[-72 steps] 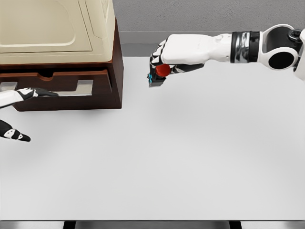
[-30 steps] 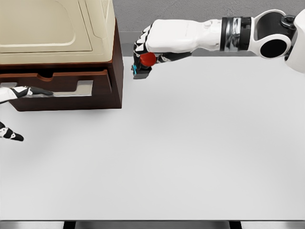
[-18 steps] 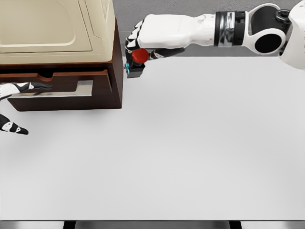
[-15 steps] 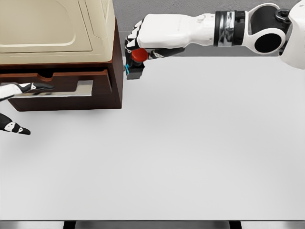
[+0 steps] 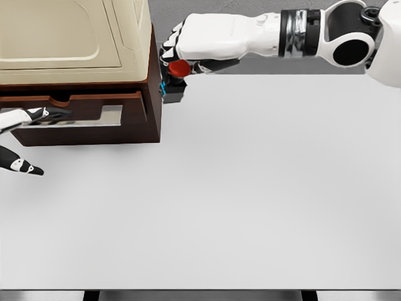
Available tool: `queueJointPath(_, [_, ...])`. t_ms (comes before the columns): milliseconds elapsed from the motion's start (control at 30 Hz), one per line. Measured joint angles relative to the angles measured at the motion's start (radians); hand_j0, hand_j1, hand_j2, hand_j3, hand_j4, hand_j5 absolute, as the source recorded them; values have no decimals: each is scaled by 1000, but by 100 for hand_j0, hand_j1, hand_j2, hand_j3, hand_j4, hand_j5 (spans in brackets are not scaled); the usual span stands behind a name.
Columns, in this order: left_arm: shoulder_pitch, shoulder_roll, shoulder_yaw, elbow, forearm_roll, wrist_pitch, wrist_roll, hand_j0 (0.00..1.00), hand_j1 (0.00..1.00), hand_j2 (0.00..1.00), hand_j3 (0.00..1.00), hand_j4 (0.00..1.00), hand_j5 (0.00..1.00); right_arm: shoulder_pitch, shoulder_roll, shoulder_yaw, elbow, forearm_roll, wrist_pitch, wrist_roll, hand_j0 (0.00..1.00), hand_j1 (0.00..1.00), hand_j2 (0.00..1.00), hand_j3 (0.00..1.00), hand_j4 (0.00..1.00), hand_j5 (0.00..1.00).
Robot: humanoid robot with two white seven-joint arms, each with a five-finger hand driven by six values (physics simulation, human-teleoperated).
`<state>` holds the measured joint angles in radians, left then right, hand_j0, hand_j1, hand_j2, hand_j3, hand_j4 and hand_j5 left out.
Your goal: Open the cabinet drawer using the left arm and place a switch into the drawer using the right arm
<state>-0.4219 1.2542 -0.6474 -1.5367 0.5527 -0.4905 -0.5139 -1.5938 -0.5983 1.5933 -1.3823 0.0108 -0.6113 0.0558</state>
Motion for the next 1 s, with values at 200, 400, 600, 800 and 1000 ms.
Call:
queueJointPath(200, [5,10,6,-12,15,16,-15,100,100,100,100,100,100,-3,4,-1,1,-11,0,1,49,49,49,49,49,49])
queueJointPath(400, [8,39,10,-47,-8,23,-46,100,100,100,100,100,100,-12,6,-1,0,-13,0,2,49,49,49,49,49,49])
queueJointPath(600, [11,72,7,-78,-28,14,-62,100,100,100,100,100,100,-14,12,-1,6,-14,0,3,49,49,49,49,49,49])
queueJointPath(800, [11,109,1,-118,7,-17,-77,100,100,100,100,100,100,-14,28,-1,25,-14,0,5,49,49,49,49,49,49])
queueJointPath(1000, [14,144,1,-146,13,-46,-79,100,100,100,100,100,100,-25,47,-1,38,-15,0,6,49,49,49,49,49,49])
